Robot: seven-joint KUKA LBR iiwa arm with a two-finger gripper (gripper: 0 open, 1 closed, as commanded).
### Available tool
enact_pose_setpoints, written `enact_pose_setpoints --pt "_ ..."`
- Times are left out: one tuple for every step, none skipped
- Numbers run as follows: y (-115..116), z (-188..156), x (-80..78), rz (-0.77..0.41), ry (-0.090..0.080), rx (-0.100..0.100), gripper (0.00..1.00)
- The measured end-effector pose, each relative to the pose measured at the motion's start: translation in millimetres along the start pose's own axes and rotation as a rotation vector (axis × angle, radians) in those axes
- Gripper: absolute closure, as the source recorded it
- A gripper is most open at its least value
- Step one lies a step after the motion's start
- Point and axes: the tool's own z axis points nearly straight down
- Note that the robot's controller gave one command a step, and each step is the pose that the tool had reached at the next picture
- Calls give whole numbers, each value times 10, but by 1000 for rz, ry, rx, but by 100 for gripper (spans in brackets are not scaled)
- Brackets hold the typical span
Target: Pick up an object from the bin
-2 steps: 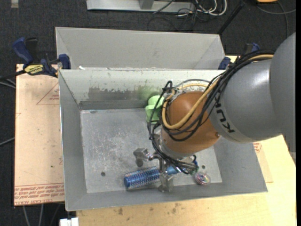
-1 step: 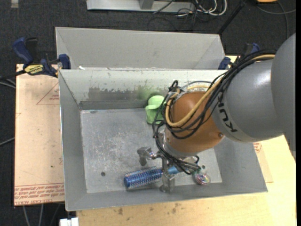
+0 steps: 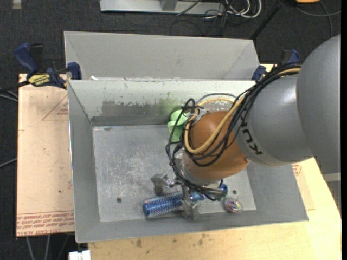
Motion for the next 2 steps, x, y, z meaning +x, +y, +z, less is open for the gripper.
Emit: enact_pose_setpoints --pt "-9 -10 -23 3 -8 2 0" --pt "1 6 -4 4 -1 -2 100"
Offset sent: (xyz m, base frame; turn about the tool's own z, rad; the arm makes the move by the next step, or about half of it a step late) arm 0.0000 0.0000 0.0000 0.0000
